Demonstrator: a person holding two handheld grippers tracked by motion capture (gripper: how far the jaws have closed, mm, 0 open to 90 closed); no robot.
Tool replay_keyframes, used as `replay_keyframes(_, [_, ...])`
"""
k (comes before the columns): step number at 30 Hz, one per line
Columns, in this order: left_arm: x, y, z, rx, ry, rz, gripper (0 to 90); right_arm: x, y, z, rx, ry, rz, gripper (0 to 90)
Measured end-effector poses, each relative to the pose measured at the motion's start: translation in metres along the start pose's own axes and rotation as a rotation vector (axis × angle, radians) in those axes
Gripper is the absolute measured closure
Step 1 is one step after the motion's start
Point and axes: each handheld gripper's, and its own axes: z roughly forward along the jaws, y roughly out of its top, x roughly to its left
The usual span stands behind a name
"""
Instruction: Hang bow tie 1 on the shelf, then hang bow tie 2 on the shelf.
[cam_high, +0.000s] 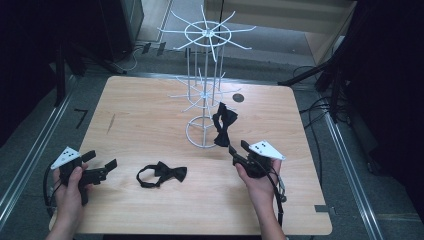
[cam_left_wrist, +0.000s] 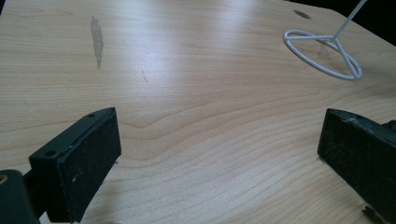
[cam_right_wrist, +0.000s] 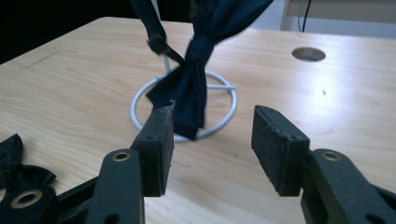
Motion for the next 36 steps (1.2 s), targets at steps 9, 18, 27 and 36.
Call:
replay_keyframes(9, [-0.001, 0.000, 0.000, 0.005, 0.009, -0.006, 0.0, 0.003, -0.010, -0.004, 0.037, 0.024, 0.015, 49.0])
replay_keyframes(18, [-0.001, 0.000, 0.000, 0.011, -0.001, 0.002, 0.0, 0.014, -0.012, -0.001, 0.067, 0.055, -0.010, 47.3])
replay_keyframes(27, [0.000, 0.000, 0.000, 0.002, -0.007, -0.011, 0.0, 0.028, -0.017, 0.006, 0.099, 0.092, -0.035, 46.2])
replay_keyframes(36, [-0.001, 0.000, 0.000, 0.002, -0.002, -0.010, 0.0, 0.034, -0.020, 0.009, 0.116, 0.106, -0.039, 45.9])
